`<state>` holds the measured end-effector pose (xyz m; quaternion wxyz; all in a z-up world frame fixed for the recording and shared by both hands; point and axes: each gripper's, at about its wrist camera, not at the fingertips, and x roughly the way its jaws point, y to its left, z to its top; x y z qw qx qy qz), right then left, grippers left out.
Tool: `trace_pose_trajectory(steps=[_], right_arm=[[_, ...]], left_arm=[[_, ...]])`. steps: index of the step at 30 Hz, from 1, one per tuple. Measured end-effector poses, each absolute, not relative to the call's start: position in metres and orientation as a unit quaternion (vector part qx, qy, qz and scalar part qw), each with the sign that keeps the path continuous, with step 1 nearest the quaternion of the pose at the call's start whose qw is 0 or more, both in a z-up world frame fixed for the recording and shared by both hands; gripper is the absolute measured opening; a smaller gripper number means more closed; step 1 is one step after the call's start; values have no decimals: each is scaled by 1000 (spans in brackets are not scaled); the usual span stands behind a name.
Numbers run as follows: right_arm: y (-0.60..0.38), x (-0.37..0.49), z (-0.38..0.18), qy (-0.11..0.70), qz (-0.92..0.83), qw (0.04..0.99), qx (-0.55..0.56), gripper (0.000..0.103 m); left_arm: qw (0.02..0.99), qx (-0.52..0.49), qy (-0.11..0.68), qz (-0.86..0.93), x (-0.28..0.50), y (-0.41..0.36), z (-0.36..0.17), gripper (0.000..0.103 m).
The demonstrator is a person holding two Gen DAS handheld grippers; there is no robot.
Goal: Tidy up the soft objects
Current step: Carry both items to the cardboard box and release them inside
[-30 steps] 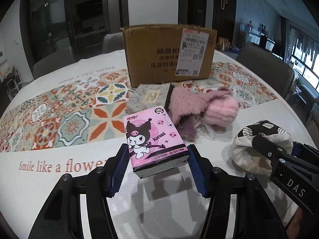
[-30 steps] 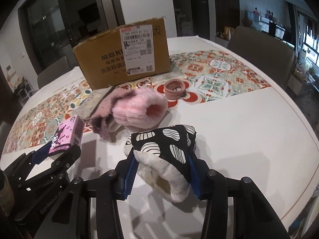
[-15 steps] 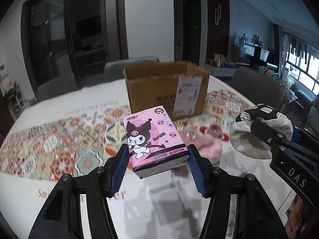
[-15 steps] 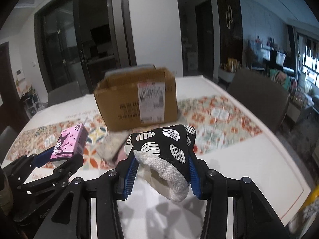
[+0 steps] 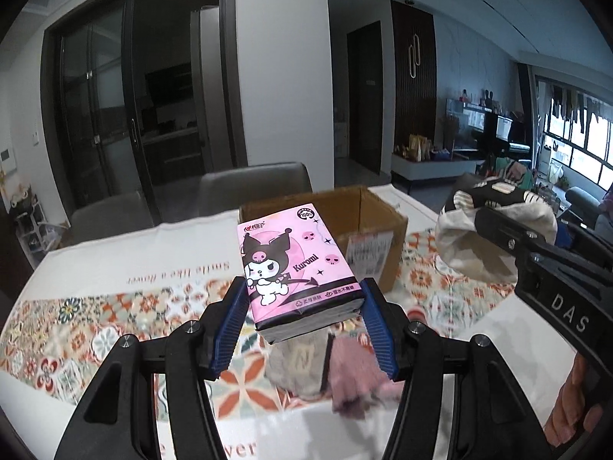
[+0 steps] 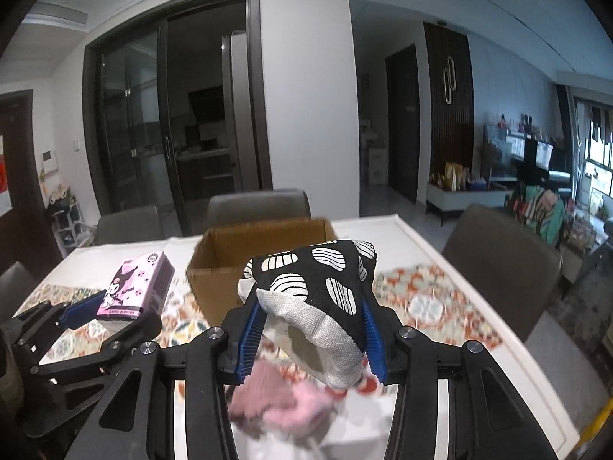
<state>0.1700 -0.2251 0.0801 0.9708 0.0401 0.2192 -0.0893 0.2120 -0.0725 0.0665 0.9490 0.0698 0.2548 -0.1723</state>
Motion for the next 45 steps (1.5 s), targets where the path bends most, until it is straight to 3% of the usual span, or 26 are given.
trace_pose_trajectory(steps=[23, 41, 45], right_arm=[[-232, 294, 140, 181, -40, 982, -30, 48], [-256, 383, 78, 287, -6, 958, -11, 49], [-269, 393, 60, 313, -4, 950, -2, 55]], left_arm=[[950, 95, 248, -162, 314, -97, 97, 58], [912, 124, 330, -208, 404, -124, 47, 59], [906, 135, 340, -214, 408, -134, 38, 59]])
